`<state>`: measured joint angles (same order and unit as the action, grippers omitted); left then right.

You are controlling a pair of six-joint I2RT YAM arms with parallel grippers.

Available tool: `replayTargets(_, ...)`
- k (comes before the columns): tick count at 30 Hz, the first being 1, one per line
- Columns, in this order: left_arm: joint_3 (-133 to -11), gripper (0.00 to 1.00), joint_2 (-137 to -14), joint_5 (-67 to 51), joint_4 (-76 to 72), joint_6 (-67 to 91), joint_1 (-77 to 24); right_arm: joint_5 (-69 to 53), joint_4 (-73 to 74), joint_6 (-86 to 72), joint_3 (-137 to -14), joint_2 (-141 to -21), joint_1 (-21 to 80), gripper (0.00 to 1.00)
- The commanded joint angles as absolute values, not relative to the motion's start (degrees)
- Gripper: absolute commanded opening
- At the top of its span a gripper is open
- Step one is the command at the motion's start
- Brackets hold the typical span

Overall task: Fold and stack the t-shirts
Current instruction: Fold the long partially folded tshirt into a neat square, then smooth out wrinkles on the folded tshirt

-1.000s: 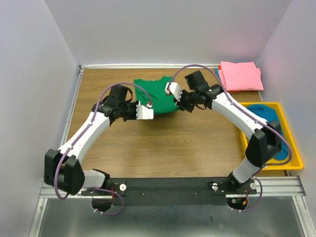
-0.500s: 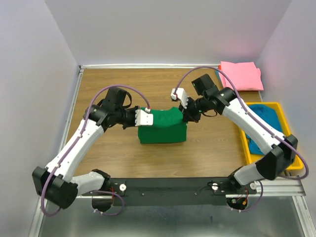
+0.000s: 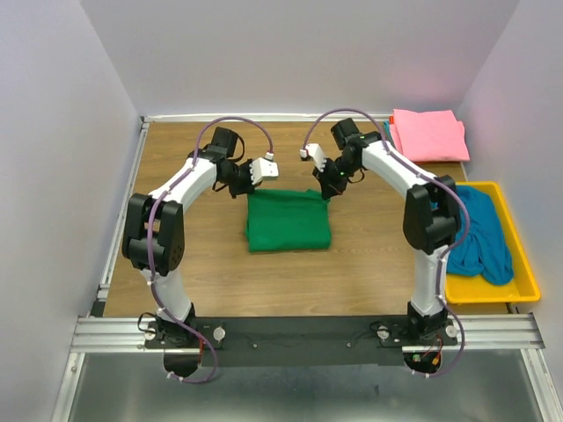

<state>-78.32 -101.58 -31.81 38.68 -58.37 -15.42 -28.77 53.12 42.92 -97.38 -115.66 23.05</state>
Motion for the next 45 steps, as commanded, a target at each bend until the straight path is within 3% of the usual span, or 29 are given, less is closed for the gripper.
replayTargets(1, -81.8, 0.00, -106.2, -31.0, 33.0, -55.6, -14.5, -29.9, 51.3, 45.0, -102.3, -121.9, 22.1, 0.01)
replayTargets(10, -81.3, 0.00, -114.0, -30.2, 30.2, -53.1, -14.9, -30.4, 49.5, 42.2, -101.6, -127.7, 22.1, 0.01)
replayTargets(20, -61.9, 0.00, -97.7, -31.2, 32.6, -56.2, -19.1, -34.1, 45.6, 37.2, -79.4, -113.0, 25.6, 0.01)
replayTargets(22, -60.0, 0.00, -95.3, -32.2, 34.6, -57.7, -19.2, -36.1, 45.4, 35.3, -75.0, -110.8, 26.7, 0.08)
replayTargets(23, -59.6, 0.01, -93.4, -32.5, 36.3, -58.6, -19.2, -37.7, 45.5, 33.4, -73.9, -108.8, 27.2, 0.21)
replayTargets(24, -59.7, 0.04, -92.6, -32.7, 37.3, -59.1, -19.3, -38.1, 45.4, 32.3, -73.2, -108.1, 27.2, 0.28)
replayTargets(25, -60.1, 0.14, -91.9, -33.1, 38.8, -59.1, -19.3, -38.4, 45.5, 30.1, -72.8, -107.5, 27.2, 0.35)
replayTargets(30, -64.8, 0.38, -88.4, -36.0, 40.1, -58.8, -19.7, -43.3, 45.7, 23.0, -77.1, -105.4, 23.7, 0.45)
replayTargets(35, -68.9, 0.43, -91.2, -39.8, 39.0, -56.5, -22.4, -50.2, 45.6, 14.4, -87.5, -111.2, 19.8, 0.42)
replayTargets(40, -71.3, 0.44, -97.7, -42.8, 36.4, -54.6, -26.7, -56.5, 43.2, 9.1, -90.8, -119.2, 19.9, 0.28)
replayTargets(45, -72.0, 0.44, -102.4, -43.8, 35.2, -54.1, -29.4, -58.7, 39.4, 3.1, -91.5, -123.0, 20.0, 0.25)
